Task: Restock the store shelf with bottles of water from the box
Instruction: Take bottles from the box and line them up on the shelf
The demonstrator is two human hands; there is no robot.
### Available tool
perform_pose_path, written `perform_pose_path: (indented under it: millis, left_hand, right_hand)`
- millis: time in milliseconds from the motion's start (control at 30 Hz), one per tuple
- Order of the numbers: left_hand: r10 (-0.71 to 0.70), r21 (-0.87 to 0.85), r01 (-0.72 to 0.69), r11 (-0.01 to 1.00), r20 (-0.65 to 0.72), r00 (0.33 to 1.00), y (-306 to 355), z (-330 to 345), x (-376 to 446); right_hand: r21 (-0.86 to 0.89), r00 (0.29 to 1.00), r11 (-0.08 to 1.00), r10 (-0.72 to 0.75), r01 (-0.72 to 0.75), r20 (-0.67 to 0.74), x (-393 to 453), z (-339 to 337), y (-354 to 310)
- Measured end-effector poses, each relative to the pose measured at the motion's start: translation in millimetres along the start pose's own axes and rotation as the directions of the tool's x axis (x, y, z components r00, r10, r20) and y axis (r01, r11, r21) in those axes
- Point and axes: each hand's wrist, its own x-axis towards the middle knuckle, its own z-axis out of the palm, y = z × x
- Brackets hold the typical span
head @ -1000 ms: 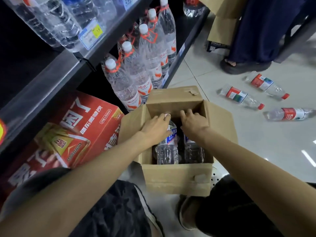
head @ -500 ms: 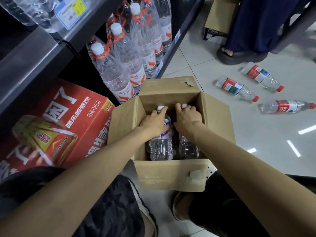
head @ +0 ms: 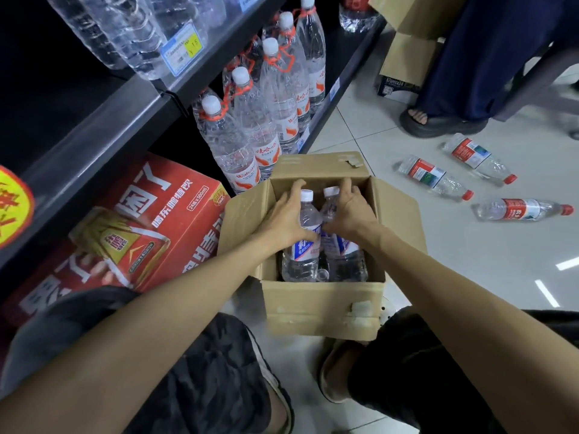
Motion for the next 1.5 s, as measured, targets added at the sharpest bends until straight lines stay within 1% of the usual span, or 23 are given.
perform_pose_path:
  millis: [133, 233, 300, 400, 600, 800, 933, 1067, 1267, 1500]
  left_hand:
    - [-0.017, 0.055, 0.019, 0.998, -0.052, 0.999, 3, -7, -12]
    - [-0.017, 0.025, 0.019, 1.000, -0.064, 0.998, 10, -12, -21]
    - [0.011, 0.008, -0.011, 1.000, -0.078, 0.997, 18, -20, -28]
    - [0.078, 0.067, -0.069, 0.995, -0.133, 0.988, 31, -41, -37]
    - [0.158, 0.076, -0.142, 0.987, -0.277, 0.948, 61, -109, -59]
    - [0.249, 0.138, -0.211, 0.968, -0.407, 0.879, 91, -189, -87]
    - [0.285, 0.153, -0.241, 0.958, -0.510, 0.811, 101, -241, -111]
    - [0.315, 0.176, -0.262, 0.949, -0.590, 0.743, 101, -288, -143]
    - [0.311, 0.218, -0.221, 0.951, -0.662, 0.682, 80, -339, -184]
    - [0.269, 0.221, -0.156, 0.963, -0.720, 0.640, 36, -373, -219]
  right_hand:
    - [0.031, 0.998, 0.998, 0.051, -0.052, 0.032, -11, -7, 5]
    - [0.133, 0.998, 0.990, 0.029, -0.035, 0.048, -23, -14, 7]
    - [0.141, 1.000, 0.990, -0.016, 0.014, 0.013, -32, -23, 4]
    - [0.071, 0.992, 0.991, -0.114, 0.117, -0.048, -44, -41, -7]
    - [-0.027, 0.957, 0.968, -0.252, 0.251, -0.142, -60, -98, -62]
    - [-0.029, 0.877, 0.906, -0.416, 0.422, -0.240, -74, -153, -133]
    - [-0.066, 0.819, 0.854, -0.515, 0.516, -0.253, -83, -179, -186]
    - [-0.033, 0.769, 0.804, -0.578, 0.593, -0.273, -93, -194, -237]
    - [-0.038, 0.676, 0.704, -0.694, 0.709, -0.249, -109, -189, -306]
    - [-0.050, 0.591, 0.609, -0.784, 0.792, -0.190, -112, -148, -360]
